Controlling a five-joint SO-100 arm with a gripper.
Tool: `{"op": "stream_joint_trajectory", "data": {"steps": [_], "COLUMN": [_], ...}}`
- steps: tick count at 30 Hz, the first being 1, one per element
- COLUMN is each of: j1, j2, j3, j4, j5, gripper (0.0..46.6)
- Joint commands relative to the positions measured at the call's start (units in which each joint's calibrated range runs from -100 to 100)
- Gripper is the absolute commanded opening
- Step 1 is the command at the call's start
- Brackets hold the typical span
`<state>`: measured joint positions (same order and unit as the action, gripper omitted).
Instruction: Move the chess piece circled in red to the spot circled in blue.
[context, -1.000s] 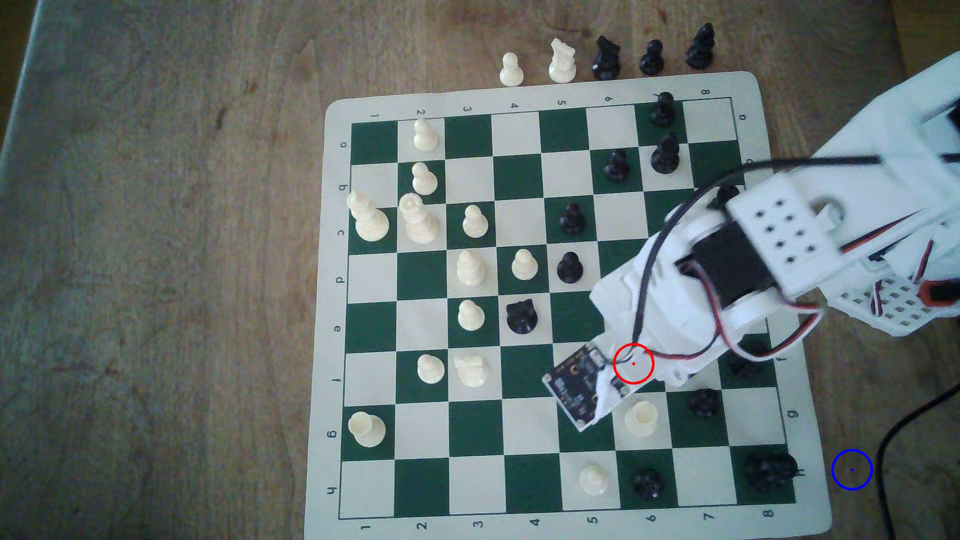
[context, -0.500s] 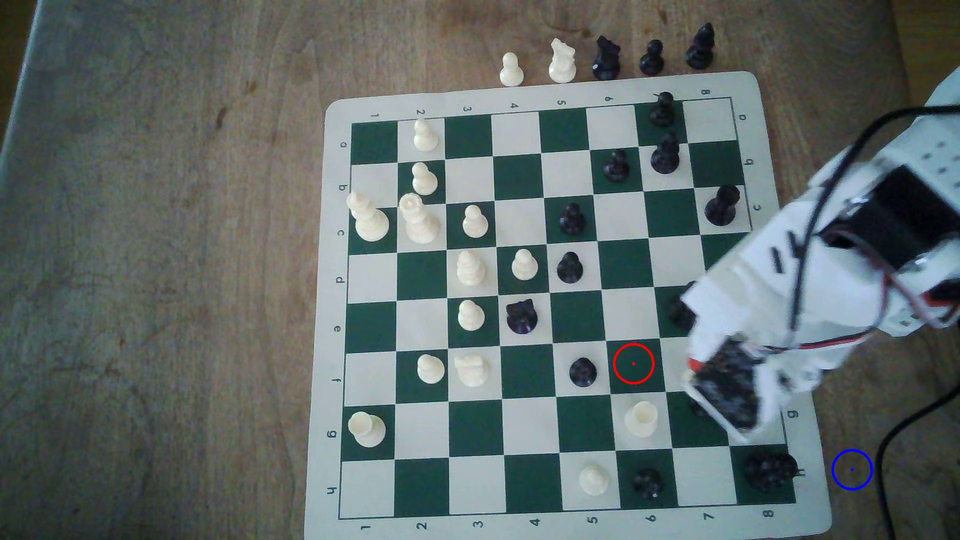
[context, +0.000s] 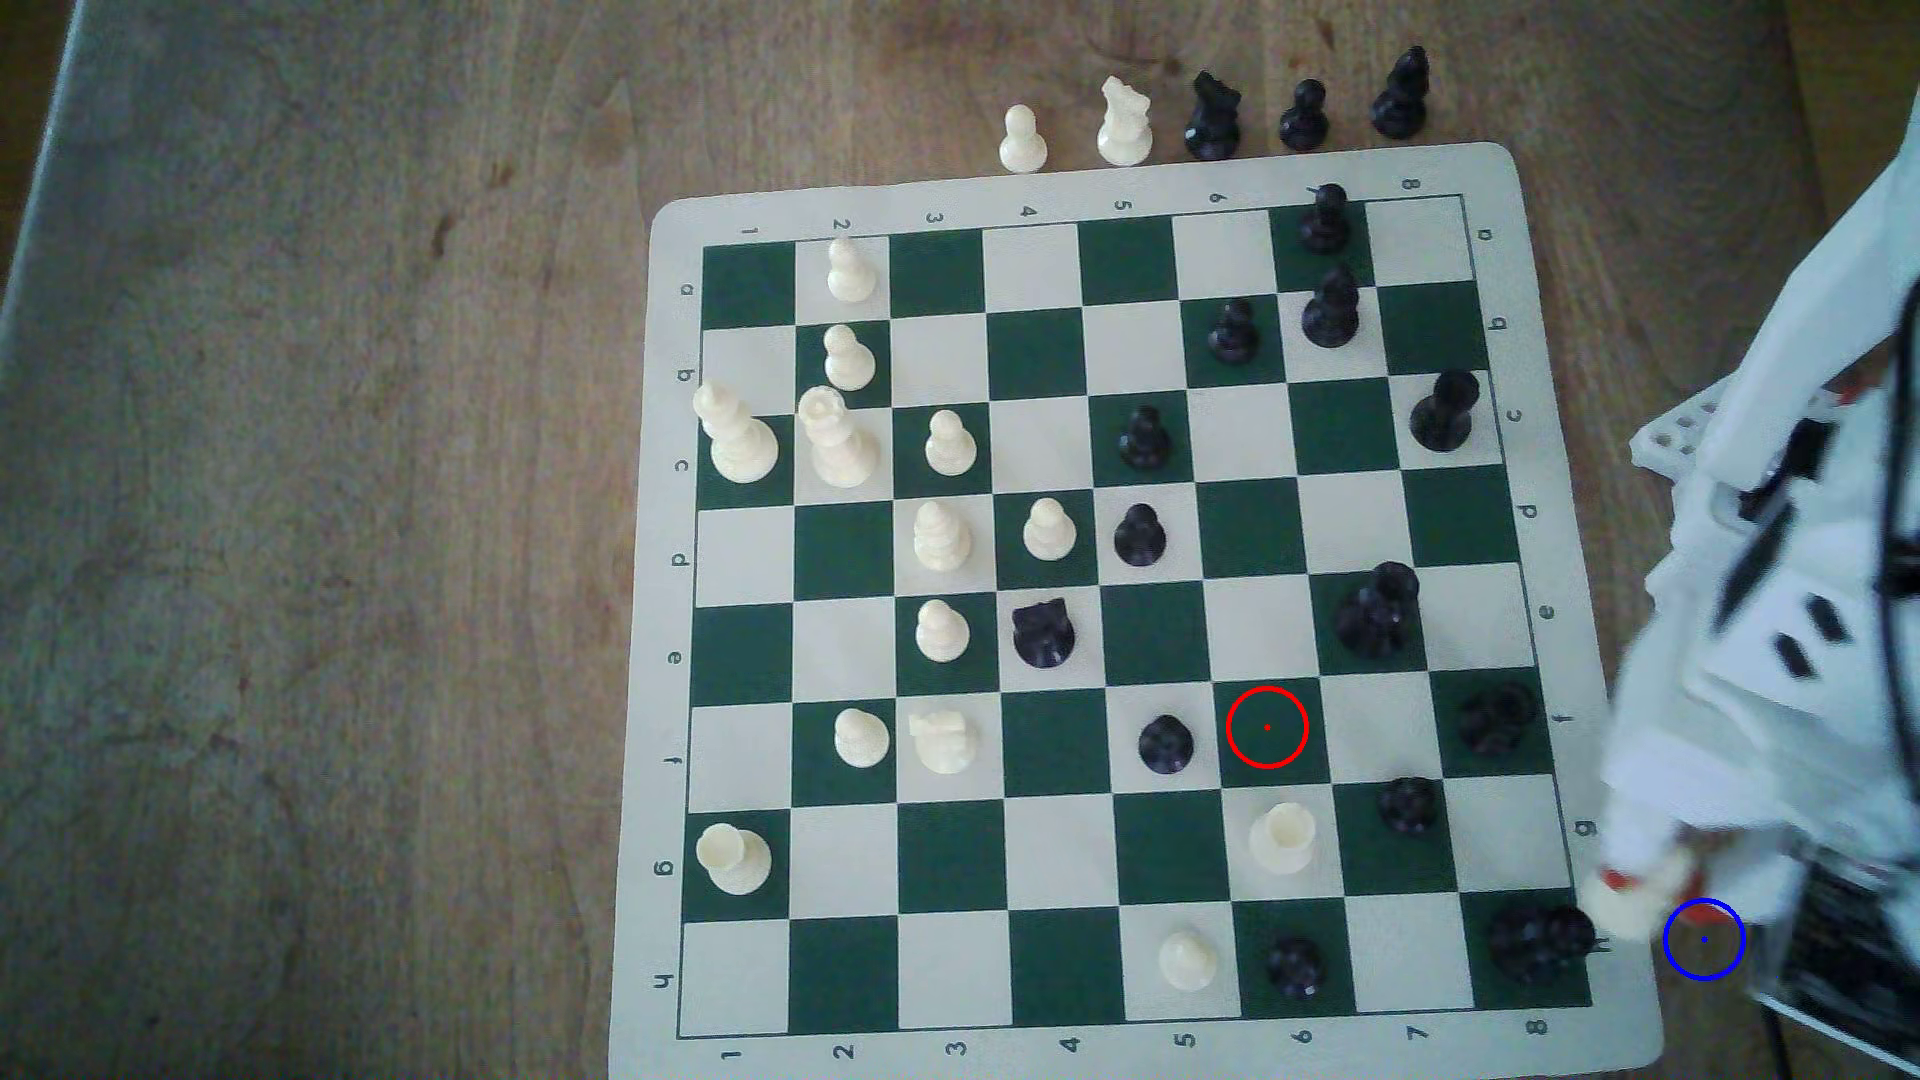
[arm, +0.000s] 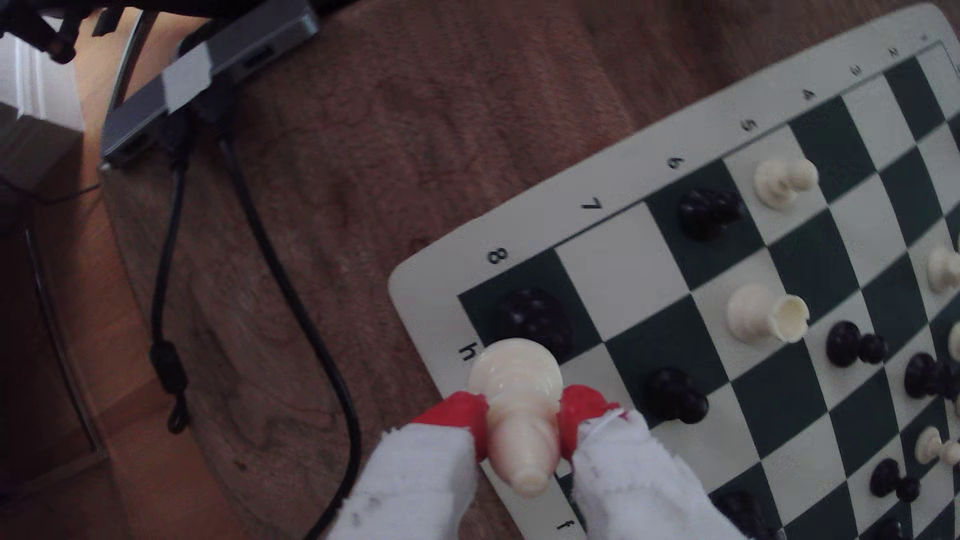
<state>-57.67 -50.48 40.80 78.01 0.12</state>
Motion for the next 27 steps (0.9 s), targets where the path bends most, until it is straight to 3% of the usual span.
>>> {"op": "stream_joint_trajectory", "data": {"steps": [1,14,27], "j1": [-4.3,-8.5,-9.2], "j2": [2.4,9.1,15.2], "j3": [-1.5,5.9,9.2], "j4": [-3.5,-8.7,-12.8], "j5": [-0.7,-0.9,-1.3], "gripper": [0.3,0.3,0.3]}}
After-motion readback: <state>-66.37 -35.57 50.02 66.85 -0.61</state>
